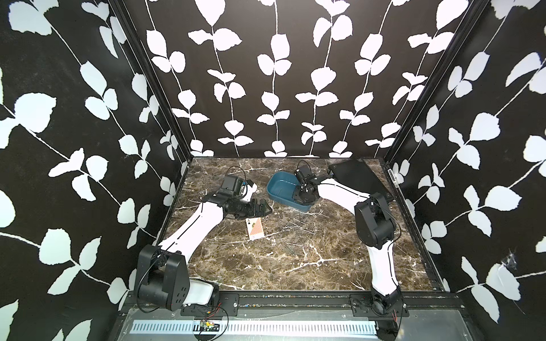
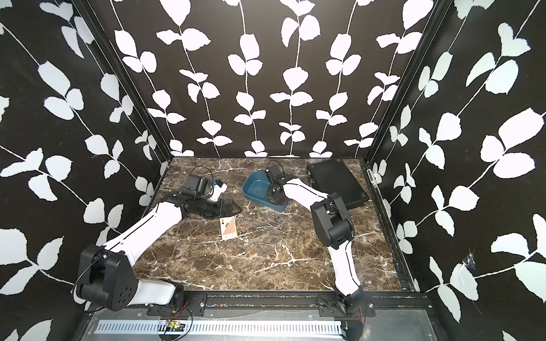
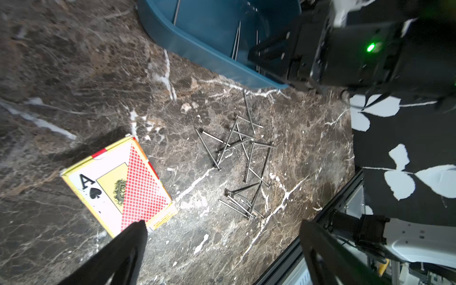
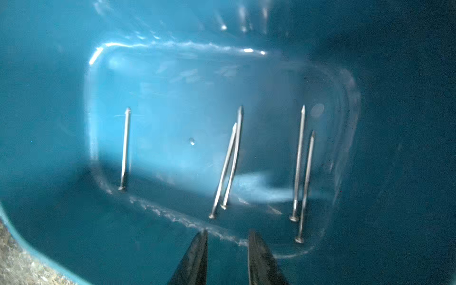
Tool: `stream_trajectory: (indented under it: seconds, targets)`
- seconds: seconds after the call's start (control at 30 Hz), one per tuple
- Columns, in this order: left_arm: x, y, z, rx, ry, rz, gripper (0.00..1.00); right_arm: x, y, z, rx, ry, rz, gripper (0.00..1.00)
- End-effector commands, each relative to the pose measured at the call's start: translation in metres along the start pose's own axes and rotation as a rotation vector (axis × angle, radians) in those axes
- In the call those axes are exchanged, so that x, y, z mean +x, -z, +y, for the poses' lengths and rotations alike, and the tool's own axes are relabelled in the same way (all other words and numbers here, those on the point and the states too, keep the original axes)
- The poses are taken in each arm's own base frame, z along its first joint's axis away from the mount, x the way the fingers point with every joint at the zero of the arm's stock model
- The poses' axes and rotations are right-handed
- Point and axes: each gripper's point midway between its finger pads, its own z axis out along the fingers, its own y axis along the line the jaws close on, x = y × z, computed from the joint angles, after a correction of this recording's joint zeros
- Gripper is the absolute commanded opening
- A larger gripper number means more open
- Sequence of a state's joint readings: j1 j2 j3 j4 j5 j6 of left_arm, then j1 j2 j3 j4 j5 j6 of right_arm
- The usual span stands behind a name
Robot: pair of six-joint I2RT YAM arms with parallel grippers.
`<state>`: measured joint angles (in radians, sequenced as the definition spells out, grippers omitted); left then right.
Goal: Put the nails on the desktop into the storage box
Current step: Place the nail in the storage box.
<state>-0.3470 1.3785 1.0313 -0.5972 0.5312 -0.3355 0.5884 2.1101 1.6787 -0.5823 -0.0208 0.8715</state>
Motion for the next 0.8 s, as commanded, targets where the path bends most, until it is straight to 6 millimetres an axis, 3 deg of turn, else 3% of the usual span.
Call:
stream_trajectory:
  seconds: [0.0,0.07,0.2,0.4,0.57,0.7,0.77]
  targets:
    - [0.009,0.0,-0.002,-0.008,-0.034,-0.015,0.98,-0.023,0.057,0.042,-0.121,0.14,-0.149,0.31]
    - [0.012,-0.002,-0.003,-0.006,-0.044,-0.019,0.99,-0.021,0.076,0.057,-0.183,0.227,-0.165,0.31]
    - [0.022,-0.005,-0.005,-0.014,-0.075,-0.006,0.99,0.0,0.097,0.063,-0.269,0.377,-0.126,0.31]
    - [0.035,-0.001,0.001,-0.03,-0.065,-0.023,0.99,0.067,0.106,0.024,-0.274,0.598,-0.03,0.31]
    - [0.048,-0.002,0.004,-0.029,-0.051,-0.004,0.99,0.134,0.091,-0.018,-0.203,0.81,0.119,0.39]
    - [0.056,-0.005,0.007,-0.029,-0.033,0.002,0.99,0.17,0.081,-0.027,-0.187,0.935,0.215,0.42]
    - [0.058,-0.007,0.009,-0.03,-0.019,0.005,0.99,0.179,0.074,-0.028,-0.162,0.989,0.237,0.42]
